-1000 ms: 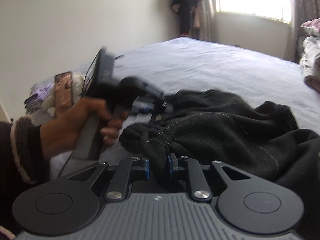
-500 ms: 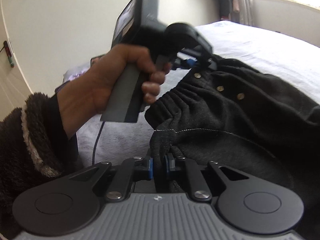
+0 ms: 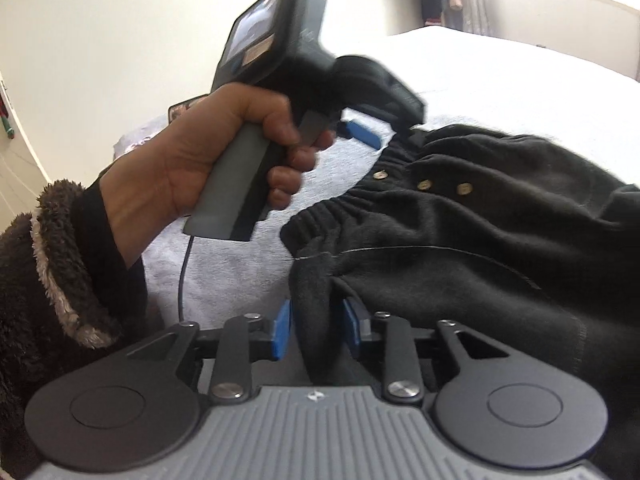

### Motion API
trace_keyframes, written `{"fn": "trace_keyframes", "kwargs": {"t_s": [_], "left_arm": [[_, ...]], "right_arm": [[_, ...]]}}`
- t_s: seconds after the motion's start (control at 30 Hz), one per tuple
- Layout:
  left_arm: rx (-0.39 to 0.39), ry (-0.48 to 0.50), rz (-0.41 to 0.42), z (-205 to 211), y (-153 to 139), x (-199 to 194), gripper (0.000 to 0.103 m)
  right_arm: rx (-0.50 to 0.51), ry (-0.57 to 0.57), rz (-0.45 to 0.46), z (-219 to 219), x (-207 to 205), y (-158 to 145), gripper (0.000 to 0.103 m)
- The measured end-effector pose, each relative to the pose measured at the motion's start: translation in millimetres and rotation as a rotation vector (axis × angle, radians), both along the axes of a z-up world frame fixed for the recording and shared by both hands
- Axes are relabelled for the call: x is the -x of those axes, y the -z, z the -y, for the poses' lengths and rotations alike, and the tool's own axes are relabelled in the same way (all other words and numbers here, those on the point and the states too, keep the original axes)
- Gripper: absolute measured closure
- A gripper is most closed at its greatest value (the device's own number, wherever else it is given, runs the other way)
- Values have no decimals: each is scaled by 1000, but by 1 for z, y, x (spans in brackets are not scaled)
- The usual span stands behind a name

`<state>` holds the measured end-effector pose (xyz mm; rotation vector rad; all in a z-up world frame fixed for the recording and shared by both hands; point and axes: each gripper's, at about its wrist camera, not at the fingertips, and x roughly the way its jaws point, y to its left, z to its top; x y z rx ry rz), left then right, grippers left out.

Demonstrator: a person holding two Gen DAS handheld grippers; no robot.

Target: Fold clothes

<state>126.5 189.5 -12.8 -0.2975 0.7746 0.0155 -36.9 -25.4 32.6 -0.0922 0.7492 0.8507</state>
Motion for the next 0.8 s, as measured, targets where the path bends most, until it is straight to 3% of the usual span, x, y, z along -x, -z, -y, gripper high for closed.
{"fn": "trace_keyframes", "kwargs": {"t_s": [0.17, 0.37, 0.47, 0.57, 0.8], "left_arm": [[57, -44, -41, -5, 6, 21, 40], [100, -127, -84, -6, 14, 47, 36], [133, -143, -68, -3, 10, 59, 27], [162, -167, -76, 1, 12, 65, 27], [91, -194, 39, 12, 6, 76, 27]], "right_arm": [[9, 98, 38, 32, 12, -5, 58], [24, 247, 59, 78, 24, -1, 56], [-22, 315, 68, 104, 26, 4, 54], [-51, 392, 72, 126, 23, 9, 54], [-116, 436, 91, 144, 23, 8, 54]]}}
